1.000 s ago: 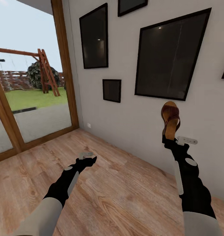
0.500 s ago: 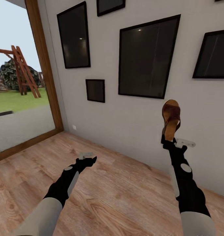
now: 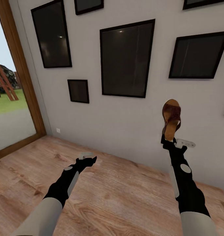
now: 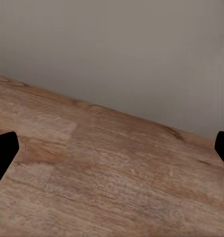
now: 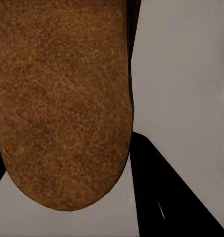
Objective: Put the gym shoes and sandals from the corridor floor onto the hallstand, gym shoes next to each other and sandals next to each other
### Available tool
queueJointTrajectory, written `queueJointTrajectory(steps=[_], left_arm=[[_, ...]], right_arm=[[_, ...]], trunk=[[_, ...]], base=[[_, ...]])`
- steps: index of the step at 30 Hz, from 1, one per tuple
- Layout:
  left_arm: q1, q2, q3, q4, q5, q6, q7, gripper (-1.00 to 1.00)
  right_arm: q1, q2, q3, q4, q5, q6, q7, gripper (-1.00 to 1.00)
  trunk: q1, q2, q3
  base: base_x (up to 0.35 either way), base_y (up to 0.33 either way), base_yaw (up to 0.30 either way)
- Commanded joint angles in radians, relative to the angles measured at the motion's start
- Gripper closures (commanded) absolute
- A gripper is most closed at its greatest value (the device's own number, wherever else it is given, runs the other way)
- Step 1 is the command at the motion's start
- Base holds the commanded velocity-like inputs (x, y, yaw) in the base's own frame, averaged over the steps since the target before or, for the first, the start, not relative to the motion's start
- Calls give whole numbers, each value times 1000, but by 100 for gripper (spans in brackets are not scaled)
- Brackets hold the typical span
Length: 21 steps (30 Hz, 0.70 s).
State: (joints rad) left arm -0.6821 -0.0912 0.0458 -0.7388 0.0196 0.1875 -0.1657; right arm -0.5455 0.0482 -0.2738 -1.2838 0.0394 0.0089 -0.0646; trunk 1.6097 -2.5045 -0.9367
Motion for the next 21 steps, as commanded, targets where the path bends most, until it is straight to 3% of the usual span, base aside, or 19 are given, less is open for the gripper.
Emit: queueJointTrajectory(steps=[1, 21], left_arm=[[0, -1, 5, -2, 2, 8, -6, -100], [0, -1, 5, -2, 3, 8, -6, -100]], right_arm=[[-1, 1, -1, 0, 1, 1, -1, 100], [-1, 1, -1, 0, -3, 2, -1, 100]], trunk=[[0, 0, -1], [0, 0, 8]], base=[[0, 0, -300], [0, 0, -300]])
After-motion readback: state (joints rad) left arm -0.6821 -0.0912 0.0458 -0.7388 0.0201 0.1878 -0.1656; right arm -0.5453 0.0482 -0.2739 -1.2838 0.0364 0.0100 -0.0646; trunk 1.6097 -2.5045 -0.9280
